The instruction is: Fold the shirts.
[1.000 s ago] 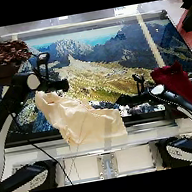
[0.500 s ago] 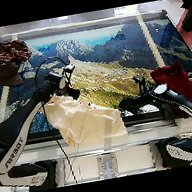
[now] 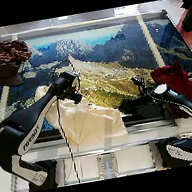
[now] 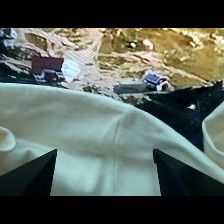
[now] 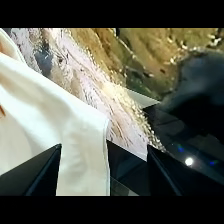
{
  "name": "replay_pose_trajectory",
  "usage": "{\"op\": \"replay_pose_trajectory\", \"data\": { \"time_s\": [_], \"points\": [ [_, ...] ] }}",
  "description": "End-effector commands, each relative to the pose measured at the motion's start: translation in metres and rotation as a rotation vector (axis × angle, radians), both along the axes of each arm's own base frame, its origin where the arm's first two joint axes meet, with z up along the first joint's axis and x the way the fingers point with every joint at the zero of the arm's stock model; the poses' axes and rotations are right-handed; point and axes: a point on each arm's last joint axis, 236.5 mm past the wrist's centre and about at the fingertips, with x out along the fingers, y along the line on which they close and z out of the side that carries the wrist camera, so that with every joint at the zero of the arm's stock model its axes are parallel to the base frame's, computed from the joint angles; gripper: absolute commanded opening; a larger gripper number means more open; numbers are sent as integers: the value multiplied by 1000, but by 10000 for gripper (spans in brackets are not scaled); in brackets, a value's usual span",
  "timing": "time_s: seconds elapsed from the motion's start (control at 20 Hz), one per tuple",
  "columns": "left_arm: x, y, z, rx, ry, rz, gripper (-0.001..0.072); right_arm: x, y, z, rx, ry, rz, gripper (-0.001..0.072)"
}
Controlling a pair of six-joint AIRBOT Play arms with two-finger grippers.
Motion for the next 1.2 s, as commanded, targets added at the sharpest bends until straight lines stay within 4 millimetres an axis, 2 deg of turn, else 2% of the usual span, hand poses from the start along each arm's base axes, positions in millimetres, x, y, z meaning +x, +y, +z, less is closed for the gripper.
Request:
{"op": "replay_pose_trajectory", "data": {
  "time_s": [0.0, 0.3, 0.55, 0.65, 0.7, 0.75, 0.8, 0.85, 1.0, 1.05, 1.15],
  "points": [
    [-10, -6, -6, 19, 30, 12, 698, 0, 0, 0, -4, -16, 16, 607],
    [0, -44, -13, -146, -40, 138, 686, 1, 0, 0, -5, -19, 14, 608],
    [8, -46, -13, -170, -65, 164, 666, 1, 0, 0, -4, -18, 13, 608],
    [11, -41, -13, -166, -75, 199, 550, 2, 1, 1, 2, -18, 9, 607],
    [11, -40, -13, -165, -75, 205, 546, 2, 1, 2, 6, -18, 5, 608],
    [12, -38, -13, -162, -75, 207, 473, 3, 2, 2, 12, -17, 0, 607],
    [11, -37, -13, -161, -72, 210, 336, 3, 3, 3, 16, -17, -2, 607],
    [10, -36, -13, -157, -67, 212, 269, 4, 3, 3, 18, -17, -4, 607],
    [2, -29, -12, -123, -36, 211, 182, 4, 4, 4, 25, -16, -10, 607],
    [-1, -24, -12, -99, -22, 204, 37, 5, 5, 5, 30, -16, -14, 606],
    [-4, -8, -9, -32, -13, 176, 9, 5, 7, 7, 43, -12, -20, 552]
  ]
}}
